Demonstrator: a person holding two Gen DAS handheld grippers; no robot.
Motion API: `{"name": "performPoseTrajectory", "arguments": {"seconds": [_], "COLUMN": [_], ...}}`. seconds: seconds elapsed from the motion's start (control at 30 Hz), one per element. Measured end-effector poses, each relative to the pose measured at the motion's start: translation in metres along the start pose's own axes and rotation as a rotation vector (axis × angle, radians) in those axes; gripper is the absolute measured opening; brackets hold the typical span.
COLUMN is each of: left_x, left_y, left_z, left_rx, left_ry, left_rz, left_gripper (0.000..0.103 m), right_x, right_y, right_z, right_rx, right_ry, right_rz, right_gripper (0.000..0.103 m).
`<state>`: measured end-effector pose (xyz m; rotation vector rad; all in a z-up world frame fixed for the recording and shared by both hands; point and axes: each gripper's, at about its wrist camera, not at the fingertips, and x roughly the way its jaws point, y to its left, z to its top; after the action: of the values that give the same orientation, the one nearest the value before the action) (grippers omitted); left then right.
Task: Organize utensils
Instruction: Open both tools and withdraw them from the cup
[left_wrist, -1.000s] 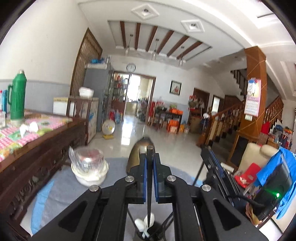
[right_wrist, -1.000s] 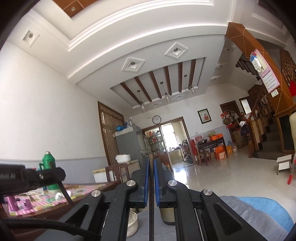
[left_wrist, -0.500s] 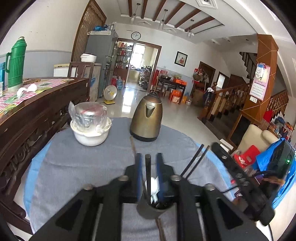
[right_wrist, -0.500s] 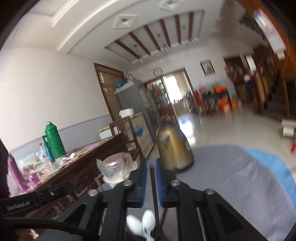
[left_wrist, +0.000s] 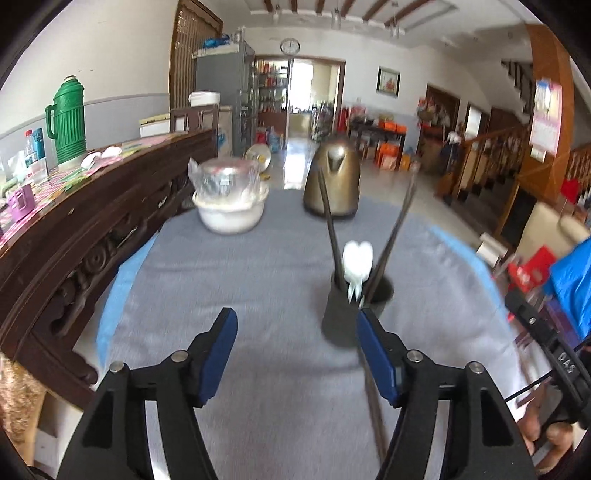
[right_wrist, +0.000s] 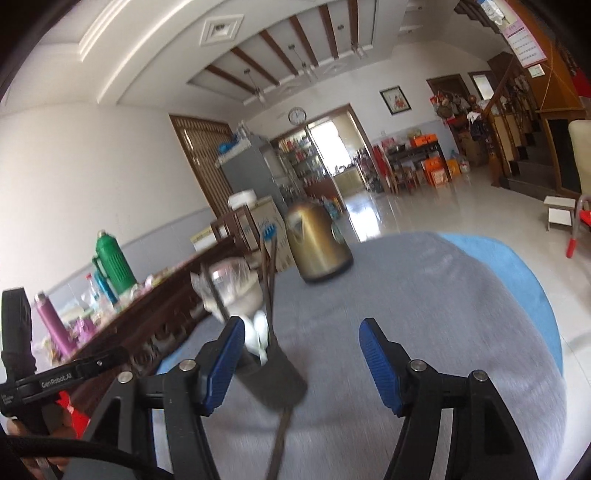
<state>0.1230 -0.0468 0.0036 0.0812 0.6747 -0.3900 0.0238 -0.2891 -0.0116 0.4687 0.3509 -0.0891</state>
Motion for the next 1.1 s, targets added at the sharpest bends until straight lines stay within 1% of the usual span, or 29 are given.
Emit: {"name": "performPoseTrajectory", "arguments": {"seconds": [0.13,0.27,0.43,0.53,0.73,0.93,1.1], "left_x": [-0.006,-0.024,-0.05,-0.065,-0.091,-0.102,-0.101], "left_y": [-0.011,-0.021,-0.028,-0.031,-0.027,-0.021,-0.02], "left_z": [-0.018,-0.029,-0.034,-0.036,-0.036,-0.038,-0.043], "left_rx": [0.037,0.083,0.125,0.136,0.154,0.145,0.149], "left_ry": [0.044,0.031,-0.011,-0.036,-0.086,-0.093,-0.083], "left_rz": [0.029,0.078,0.13,0.142,0.164,0.18,0.199], "left_gripper": [0.069,0.071,0.071,0.072,0.072,0.072,0.072], "right_x": [-0.013,-0.025,-0.047,-0.061,-0.076,-0.083,-0.084], "right_y": [0.0,0.007,0.012,0.023,0.042,0.053,0.063], "right_z": [-0.02,-0.032,-0.034,-0.029,-0.023,-0.025,-0.032], "right_rx": [-0.015,-0.047,-0.059,-0.08,-0.102,-0.096,-0.119], "right_ry": [0.062,0.091,0.089,0.07,0.057,0.069,0.079], "right_rz": [-0.005,-0.013,-0.011,-0.012,-0.004,0.012,0.015], "right_gripper": [0.069,0.069,0.069,0.069,0.069,0.069,0.069]}}
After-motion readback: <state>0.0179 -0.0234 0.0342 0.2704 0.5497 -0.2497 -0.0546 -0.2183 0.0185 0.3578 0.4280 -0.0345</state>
